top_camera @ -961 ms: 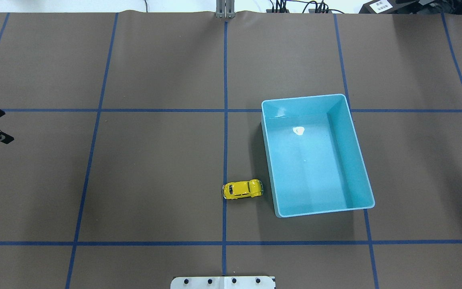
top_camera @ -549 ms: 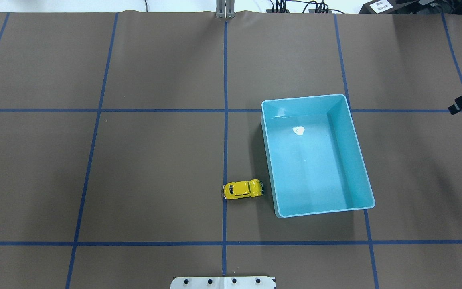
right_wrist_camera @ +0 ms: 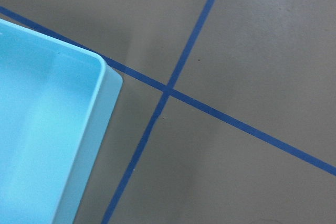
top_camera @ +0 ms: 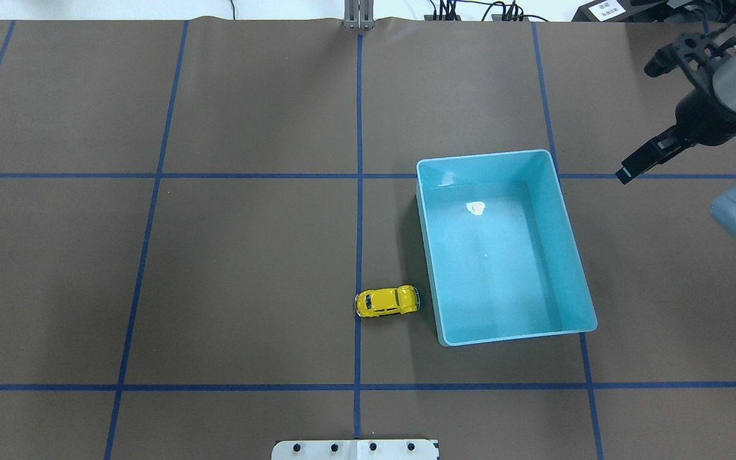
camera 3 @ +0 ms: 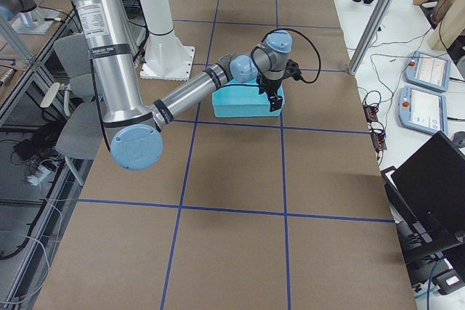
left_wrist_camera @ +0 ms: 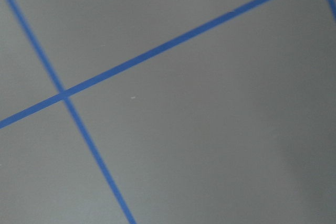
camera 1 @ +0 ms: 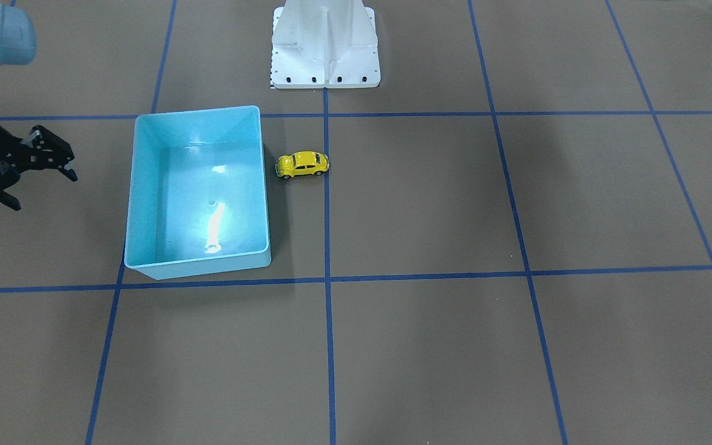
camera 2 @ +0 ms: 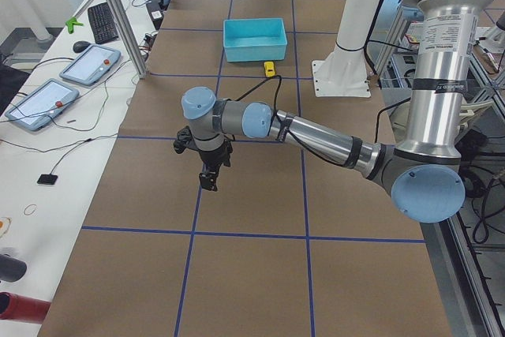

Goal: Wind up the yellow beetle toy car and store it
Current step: 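Move the right gripper over the yellow car beside the bin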

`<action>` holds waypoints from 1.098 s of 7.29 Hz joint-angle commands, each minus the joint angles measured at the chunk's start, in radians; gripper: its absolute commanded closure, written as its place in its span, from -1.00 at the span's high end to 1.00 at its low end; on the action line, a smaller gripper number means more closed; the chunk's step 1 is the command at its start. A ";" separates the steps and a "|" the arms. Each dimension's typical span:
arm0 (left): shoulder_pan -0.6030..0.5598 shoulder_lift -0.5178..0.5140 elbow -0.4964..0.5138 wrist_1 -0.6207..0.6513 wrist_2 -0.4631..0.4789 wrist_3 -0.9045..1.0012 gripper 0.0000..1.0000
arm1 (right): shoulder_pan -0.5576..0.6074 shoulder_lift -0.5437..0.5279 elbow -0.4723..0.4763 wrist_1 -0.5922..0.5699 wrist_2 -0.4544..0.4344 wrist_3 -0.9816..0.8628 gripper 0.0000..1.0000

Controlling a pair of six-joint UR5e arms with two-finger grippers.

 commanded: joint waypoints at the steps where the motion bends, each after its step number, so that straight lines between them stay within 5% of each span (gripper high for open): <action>1: -0.050 0.008 0.013 -0.013 0.013 -0.028 1.00 | -0.122 0.103 0.043 -0.059 -0.092 -0.005 1.00; 3: -0.093 0.013 0.031 -0.016 0.010 -0.028 1.00 | -0.177 0.250 0.080 -0.252 -0.095 -0.013 1.00; 5: -0.102 0.015 0.068 -0.059 0.007 -0.028 1.00 | -0.249 0.278 0.149 -0.267 -0.132 -0.017 1.00; 8: -0.108 0.028 0.126 -0.123 0.000 -0.027 1.00 | -0.421 0.379 0.076 -0.262 -0.206 -0.209 0.99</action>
